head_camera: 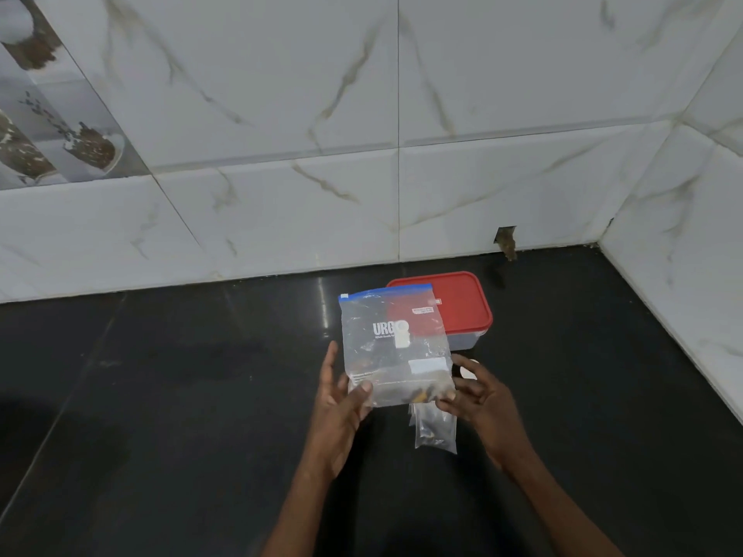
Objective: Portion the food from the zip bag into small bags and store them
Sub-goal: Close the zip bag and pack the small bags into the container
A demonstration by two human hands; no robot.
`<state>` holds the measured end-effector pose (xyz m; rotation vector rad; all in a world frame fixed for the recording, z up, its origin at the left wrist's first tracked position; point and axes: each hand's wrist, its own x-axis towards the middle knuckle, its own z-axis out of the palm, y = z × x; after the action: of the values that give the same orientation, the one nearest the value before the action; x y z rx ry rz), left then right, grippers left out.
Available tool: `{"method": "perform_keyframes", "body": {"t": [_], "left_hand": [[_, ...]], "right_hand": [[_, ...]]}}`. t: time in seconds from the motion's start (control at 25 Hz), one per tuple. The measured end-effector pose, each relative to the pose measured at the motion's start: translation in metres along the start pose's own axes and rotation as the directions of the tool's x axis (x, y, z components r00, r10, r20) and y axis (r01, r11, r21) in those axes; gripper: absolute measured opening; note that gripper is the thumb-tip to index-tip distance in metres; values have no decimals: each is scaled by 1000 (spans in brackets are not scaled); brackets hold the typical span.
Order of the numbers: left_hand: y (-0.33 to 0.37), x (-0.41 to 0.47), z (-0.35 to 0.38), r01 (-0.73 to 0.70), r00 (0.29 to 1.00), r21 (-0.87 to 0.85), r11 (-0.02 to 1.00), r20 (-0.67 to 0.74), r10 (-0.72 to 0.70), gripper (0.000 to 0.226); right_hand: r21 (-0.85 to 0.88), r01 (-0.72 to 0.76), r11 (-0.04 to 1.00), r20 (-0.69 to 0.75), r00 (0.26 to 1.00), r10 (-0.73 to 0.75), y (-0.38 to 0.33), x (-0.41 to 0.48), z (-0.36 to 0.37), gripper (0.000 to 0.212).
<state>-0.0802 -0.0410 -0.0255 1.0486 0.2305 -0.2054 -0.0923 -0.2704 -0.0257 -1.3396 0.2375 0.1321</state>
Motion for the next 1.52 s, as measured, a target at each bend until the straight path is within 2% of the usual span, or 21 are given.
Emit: {"method": "perform_keyframes", "body": {"t": [0.04, 0.08, 0.16, 0.24, 0.36, 0.48, 0.56, 0.64, 0.76, 0.84, 0.96, 1.04, 1.12, 1.24, 1.36, 1.44, 1.52], "left_hand": [[-2, -4, -4, -24, 999, 50, 998, 50, 21, 94], [-5, -9, -6, -61, 997, 110, 992, 56, 55, 92], [-14, -11, -4, -92, 994, 235, 968, -37, 104, 62], [-20, -9, 3, -80, 984, 374, 924, -121, 135, 39], [-25, -6, 7, -42, 947, 490, 871, -258, 191, 40], [-29, -6, 10, -18, 936, 381, 924, -319, 150, 41], [-27, -9, 13, 11, 953, 156, 988, -299, 37, 39], [-22, -10, 9, 21, 979, -46, 999, -202, -30, 40], [-14, -8, 1, 17, 986, -38, 999, -165, -23, 29], [-12, -7, 2, 35, 980, -2, 999, -198, -35, 25], [-12, -9, 4, 60, 986, 70, 996, -161, -48, 37], [-11, -12, 2, 56, 988, 107, 993, -151, -40, 44], [-10, -13, 0, 63, 992, 98, 993, -114, -52, 49], [-7, -12, -5, 80, 997, 117, 990, -1, -81, 53], [-1, -12, -7, 65, 988, 136, 989, 130, -82, 61], [2, -10, -11, 34, 996, 32, 999, 81, -37, 62], [-3, -5, -14, -3, 994, -250, 968, -111, -25, 51]], "right_hand": [[-7, 17, 1000, -75, 997, -17, 4, 2, 1, 45], [-17, 21, 1000, -149, 989, -23, 7, 2, 2, 39], [-106, 32, 994, -243, 968, -57, 10, 0, 9, 34], [-266, 53, 962, -262, 957, -125, 13, -5, 17, 32], [-411, 101, 906, -262, 939, -223, 18, -8, 24, 32], [-406, 114, 907, -288, 926, -245, 22, -8, 24, 40], [-335, 88, 938, -297, 935, -194, 20, -7, 21, 43], [-211, 54, 976, -286, 951, -115, 18, -1, 11, 41], [80, -24, 996, -244, 969, 43, 11, 5, 1, 23], [98, -49, 994, -228, 971, 70, 7, 9, 2, 10], [91, -71, 993, -196, 977, 88, 3, 11, 6, 37], [136, -97, 986, -199, 972, 123, 4, 13, 2, 37], [131, -158, 979, -191, 965, 182, 3, 16, -3, 24], [78, -217, 973, -151, 962, 226, -8, 24, 1, 40], [152, -134, 979, -273, 947, 172, -22, 33, 8, 12], [155, -104, 982, -313, 938, 148, -27, 37, 13, 10], [200, -101, 975, -305, 939, 160, -25, 39, 18, 13]]}}
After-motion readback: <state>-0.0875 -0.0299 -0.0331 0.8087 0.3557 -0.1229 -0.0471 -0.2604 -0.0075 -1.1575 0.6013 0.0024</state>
